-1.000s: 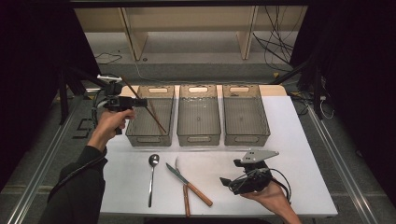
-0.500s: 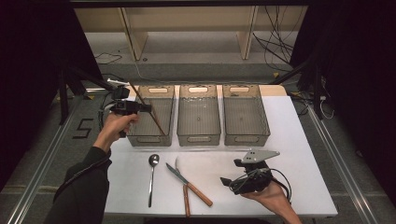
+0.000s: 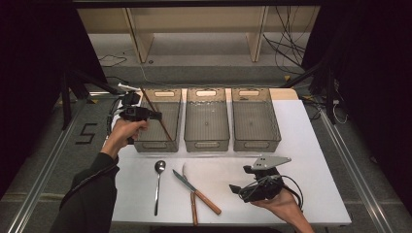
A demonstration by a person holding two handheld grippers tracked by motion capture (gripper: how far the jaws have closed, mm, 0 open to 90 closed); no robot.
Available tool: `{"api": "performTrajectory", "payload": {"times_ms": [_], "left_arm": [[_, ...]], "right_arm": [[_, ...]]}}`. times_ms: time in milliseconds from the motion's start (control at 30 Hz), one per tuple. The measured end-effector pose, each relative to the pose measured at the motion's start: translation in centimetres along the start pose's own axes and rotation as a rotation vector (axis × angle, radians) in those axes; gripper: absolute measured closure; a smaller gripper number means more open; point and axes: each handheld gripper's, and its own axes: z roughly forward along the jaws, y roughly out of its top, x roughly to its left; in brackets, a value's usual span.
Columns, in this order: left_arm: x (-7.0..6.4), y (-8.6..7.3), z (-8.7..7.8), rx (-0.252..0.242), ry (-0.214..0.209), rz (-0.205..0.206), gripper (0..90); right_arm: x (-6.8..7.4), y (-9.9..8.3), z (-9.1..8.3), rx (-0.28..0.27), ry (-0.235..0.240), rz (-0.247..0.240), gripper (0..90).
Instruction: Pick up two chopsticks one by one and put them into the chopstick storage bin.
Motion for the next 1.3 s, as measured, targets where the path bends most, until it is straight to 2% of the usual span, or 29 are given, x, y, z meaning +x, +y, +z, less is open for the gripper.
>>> {"api": "performTrajectory", "payload": {"times_ms": [233, 433, 500, 633, 700, 867, 1033, 1167, 1300], "left_arm": [[0.2, -0.1, 0.6, 0.005, 0.018, -0.021, 83.4], [0.0, -0.1, 1.1, 0.009, 0.041, -0.02, 82.2], [0.0, 0.0, 1.2, 0.018, 0.06, -0.007, 81.2], [-0.1, 0.1, 1.4, 0.0, 0.071, -0.022, 67.5], [-0.2, 0.1, 1.5, -0.006, 0.083, -0.019, 56.8], [-0.3, 0.3, 1.7, -0.012, 0.084, -0.018, 43.5], [-0.4, 0.2, 1.6, -0.005, 0.087, -0.023, 36.9], [-0.7, 0.0, 1.0, -0.028, 0.069, -0.02, 33.6], [-1.6, -0.5, -0.2, -0.056, 0.062, 0.017, 31.8]], "right_arm": [[0.0, 0.0, 0.0, 0.001, -0.001, -0.001, 18.0], [0.0, 0.0, 0.1, 0.003, 0.001, -0.002, 18.1], [0.0, 0.0, 0.0, 0.002, 0.002, -0.001, 18.1], [0.0, 0.0, 0.0, 0.002, 0.002, 0.0, 18.2], [0.0, 0.0, 0.0, 0.002, 0.002, 0.0, 18.3], [0.0, 0.0, 0.0, 0.002, 0.005, -0.001, 18.3], [0.0, 0.0, 0.0, 0.003, 0.006, -0.002, 18.4], [0.0, 0.1, 0.0, 0.003, 0.005, 0.0, 18.4], [0.1, 0.1, 0.0, 0.004, 0.002, 0.002, 18.5]]}}
